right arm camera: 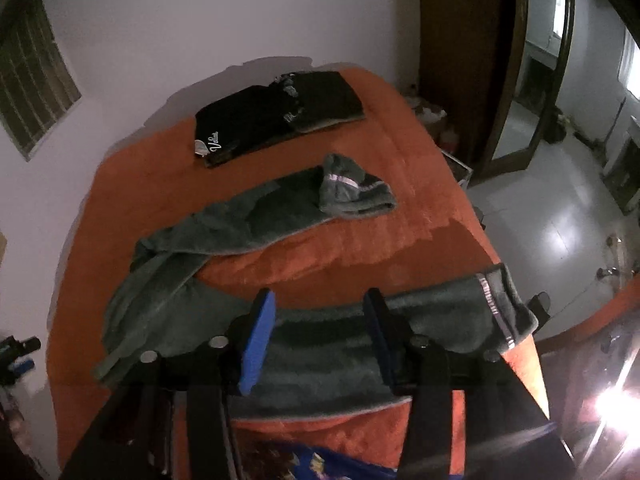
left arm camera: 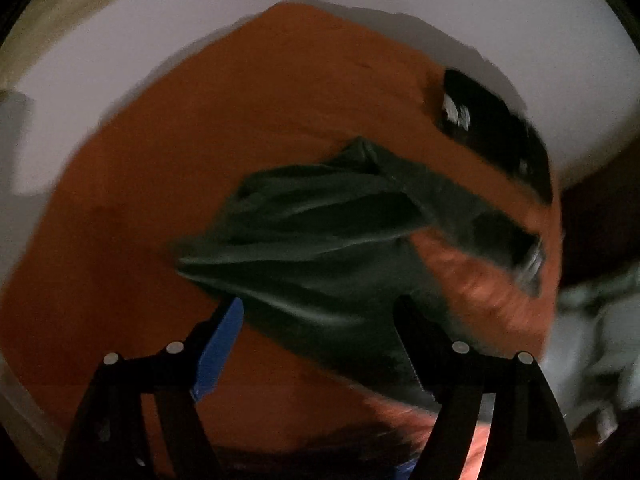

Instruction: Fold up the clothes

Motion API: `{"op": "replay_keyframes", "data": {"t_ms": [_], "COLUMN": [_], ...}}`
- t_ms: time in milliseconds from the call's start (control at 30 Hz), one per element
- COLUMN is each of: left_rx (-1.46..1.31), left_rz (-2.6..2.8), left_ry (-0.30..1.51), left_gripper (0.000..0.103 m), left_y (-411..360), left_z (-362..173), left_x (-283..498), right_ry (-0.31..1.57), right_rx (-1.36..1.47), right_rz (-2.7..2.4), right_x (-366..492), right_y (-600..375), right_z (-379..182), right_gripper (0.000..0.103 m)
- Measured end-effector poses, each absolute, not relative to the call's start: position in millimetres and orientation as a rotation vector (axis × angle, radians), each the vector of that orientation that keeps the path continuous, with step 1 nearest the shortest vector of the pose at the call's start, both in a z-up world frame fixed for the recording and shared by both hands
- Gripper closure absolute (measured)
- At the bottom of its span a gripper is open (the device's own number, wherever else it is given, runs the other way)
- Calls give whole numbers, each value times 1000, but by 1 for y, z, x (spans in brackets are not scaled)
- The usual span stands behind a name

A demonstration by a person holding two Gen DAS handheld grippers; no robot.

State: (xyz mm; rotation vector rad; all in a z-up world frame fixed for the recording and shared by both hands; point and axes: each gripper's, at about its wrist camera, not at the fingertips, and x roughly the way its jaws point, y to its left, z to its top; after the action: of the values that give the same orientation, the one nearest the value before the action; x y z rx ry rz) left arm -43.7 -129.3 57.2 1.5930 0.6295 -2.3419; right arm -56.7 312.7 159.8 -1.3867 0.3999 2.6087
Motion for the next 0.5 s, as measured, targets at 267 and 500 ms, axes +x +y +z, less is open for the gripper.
{"op": "replay_keyframes", "data": {"t_ms": [267,500], "left_rx": [1598,1679], "left_rz": [-2259,-2430], "left_ry": [581,459], "left_gripper": [25,25], "left_y": [-129,-121], "left_z": [10,-29], "left_x": [-134,-286], "right_ry": [409,-114], "right_rx": [-1428,-1504], "right_rz": [2708,2975], "right_x": [-148,-288], "right_y": [279,257], "right_z": [80,33], "right_gripper": [47,47]}}
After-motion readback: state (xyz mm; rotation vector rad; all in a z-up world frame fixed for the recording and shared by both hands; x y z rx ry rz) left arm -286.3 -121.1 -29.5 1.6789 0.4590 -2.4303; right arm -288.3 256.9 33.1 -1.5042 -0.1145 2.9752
